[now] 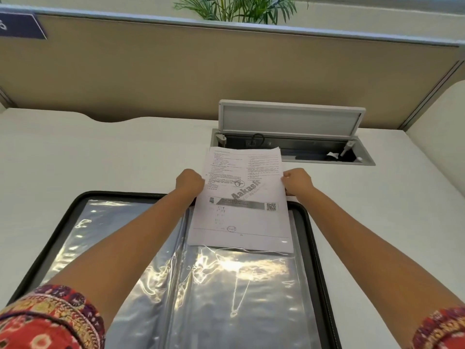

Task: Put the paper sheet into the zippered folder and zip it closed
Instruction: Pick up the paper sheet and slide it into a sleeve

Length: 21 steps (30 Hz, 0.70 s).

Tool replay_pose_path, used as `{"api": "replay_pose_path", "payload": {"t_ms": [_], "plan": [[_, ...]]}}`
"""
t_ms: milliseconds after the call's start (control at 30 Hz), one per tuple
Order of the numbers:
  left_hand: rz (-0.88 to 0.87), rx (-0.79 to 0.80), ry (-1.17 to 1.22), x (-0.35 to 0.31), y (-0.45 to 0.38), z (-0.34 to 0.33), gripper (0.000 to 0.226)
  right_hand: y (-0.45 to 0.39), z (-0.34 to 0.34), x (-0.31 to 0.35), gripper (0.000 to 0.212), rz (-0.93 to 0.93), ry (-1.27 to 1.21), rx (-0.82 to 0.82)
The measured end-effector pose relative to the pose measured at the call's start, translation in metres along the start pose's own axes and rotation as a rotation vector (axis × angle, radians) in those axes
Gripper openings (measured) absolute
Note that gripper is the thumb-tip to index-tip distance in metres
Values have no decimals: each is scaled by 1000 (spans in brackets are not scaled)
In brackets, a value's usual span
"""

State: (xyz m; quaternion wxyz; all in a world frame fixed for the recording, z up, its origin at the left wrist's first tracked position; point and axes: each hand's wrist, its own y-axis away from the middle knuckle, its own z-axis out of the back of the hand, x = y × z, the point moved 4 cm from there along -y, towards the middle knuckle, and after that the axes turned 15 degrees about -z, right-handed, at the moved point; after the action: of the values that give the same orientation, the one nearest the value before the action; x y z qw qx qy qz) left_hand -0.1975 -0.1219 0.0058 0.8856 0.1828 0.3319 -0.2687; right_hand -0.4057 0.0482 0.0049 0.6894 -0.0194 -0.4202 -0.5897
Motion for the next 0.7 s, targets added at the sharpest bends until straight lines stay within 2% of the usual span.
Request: {"api": "replay_pose_path", "payload": {"t_ms": [100, 167, 433, 533, 700], "plan": [[-58, -22, 43, 9, 7, 3, 16, 4, 3, 0, 19, -3, -96, 30], [-76, -23, 52, 12, 13, 5, 12, 6, 4, 2, 17, -18, -175, 104], [-113, -50, -47, 20, 27, 10, 15, 20, 9, 0, 15, -28, -188, 211], [-209, -65, -115, 20, 39, 10, 20, 24, 10, -9, 12, -10, -219, 232], [-416, -149, -187, 28, 74, 5, 34, 31, 9, -20, 18, 41, -224, 248]]}}
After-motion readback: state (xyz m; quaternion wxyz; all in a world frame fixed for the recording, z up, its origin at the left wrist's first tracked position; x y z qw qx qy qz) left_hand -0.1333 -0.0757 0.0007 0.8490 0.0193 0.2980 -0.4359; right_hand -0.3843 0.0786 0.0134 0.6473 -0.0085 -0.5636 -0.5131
